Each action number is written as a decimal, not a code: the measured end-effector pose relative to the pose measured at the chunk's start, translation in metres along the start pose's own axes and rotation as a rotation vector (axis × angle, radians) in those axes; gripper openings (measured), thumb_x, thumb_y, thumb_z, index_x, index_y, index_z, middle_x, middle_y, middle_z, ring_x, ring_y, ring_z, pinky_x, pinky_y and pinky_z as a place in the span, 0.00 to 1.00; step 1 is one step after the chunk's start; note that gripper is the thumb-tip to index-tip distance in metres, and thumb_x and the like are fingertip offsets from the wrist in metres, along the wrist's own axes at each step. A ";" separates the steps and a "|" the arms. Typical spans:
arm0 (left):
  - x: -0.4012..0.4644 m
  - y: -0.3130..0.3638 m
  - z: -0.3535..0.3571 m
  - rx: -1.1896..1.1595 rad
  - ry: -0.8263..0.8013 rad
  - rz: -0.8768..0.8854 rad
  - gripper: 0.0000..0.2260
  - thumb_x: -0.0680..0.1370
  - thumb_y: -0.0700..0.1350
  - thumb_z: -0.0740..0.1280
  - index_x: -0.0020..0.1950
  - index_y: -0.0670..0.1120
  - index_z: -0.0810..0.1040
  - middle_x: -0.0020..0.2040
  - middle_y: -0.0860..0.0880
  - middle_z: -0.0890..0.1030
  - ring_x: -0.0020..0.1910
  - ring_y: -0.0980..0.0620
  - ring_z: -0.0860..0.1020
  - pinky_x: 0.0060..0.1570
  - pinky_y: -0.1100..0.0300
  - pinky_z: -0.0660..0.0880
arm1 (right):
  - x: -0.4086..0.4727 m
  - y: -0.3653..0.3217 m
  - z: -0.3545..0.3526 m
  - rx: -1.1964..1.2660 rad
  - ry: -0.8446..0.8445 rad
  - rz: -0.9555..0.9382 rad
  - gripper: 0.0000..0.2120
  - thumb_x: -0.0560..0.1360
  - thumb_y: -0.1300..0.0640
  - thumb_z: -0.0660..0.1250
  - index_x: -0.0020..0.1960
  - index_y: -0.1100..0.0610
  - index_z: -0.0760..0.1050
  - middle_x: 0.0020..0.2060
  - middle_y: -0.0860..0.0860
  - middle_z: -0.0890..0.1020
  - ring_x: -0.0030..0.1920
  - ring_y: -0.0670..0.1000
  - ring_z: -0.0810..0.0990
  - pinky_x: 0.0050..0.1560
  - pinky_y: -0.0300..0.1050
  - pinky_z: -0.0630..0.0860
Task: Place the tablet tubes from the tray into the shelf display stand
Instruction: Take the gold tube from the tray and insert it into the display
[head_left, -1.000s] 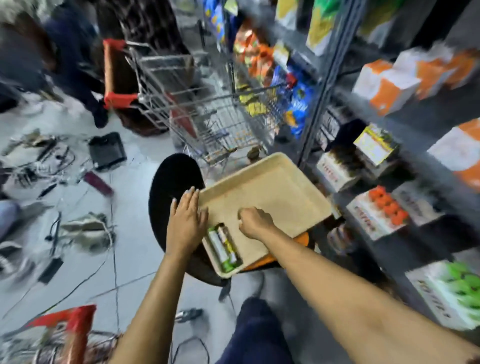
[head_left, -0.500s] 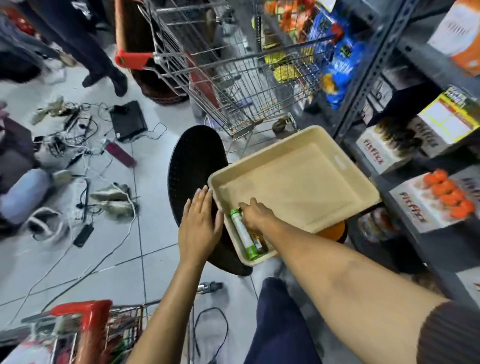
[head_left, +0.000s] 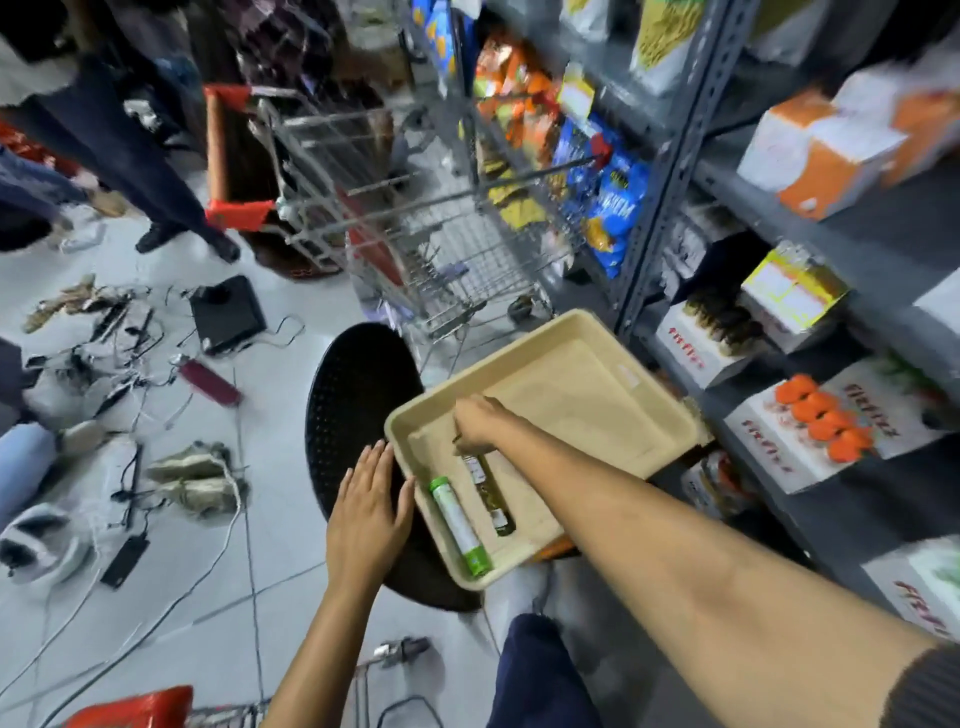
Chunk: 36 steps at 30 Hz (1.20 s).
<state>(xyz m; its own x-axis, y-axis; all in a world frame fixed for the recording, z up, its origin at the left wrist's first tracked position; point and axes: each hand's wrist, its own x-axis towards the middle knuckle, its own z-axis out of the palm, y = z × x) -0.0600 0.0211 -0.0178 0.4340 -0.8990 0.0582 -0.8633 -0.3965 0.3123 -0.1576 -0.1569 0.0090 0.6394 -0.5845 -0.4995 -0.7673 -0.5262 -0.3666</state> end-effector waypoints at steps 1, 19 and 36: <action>0.001 0.002 -0.002 -0.024 -0.016 0.009 0.30 0.76 0.60 0.49 0.72 0.44 0.64 0.73 0.46 0.66 0.73 0.50 0.59 0.71 0.49 0.57 | -0.009 0.000 -0.020 -0.008 0.029 -0.022 0.17 0.70 0.51 0.75 0.52 0.62 0.81 0.52 0.60 0.84 0.53 0.58 0.83 0.50 0.46 0.79; 0.192 0.362 -0.197 -0.305 0.367 0.879 0.28 0.77 0.57 0.51 0.73 0.44 0.64 0.73 0.46 0.65 0.73 0.49 0.61 0.71 0.49 0.57 | -0.405 0.030 -0.415 -0.102 0.760 -0.058 0.09 0.72 0.64 0.69 0.52 0.57 0.80 0.39 0.52 0.84 0.30 0.42 0.79 0.35 0.34 0.77; 0.171 0.644 -0.220 -0.377 0.224 1.372 0.45 0.70 0.72 0.34 0.75 0.44 0.57 0.75 0.45 0.62 0.74 0.50 0.57 0.73 0.50 0.53 | -0.610 0.127 -0.480 -0.421 1.083 0.737 0.10 0.78 0.61 0.64 0.58 0.57 0.80 0.53 0.53 0.83 0.48 0.49 0.77 0.35 0.24 0.66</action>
<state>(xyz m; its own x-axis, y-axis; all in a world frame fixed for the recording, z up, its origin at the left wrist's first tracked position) -0.4855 -0.3470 0.4022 -0.6066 -0.4623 0.6468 -0.5224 0.8450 0.1140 -0.6213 -0.1640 0.6442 -0.0383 -0.8901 0.4542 -0.9940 0.0805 0.0738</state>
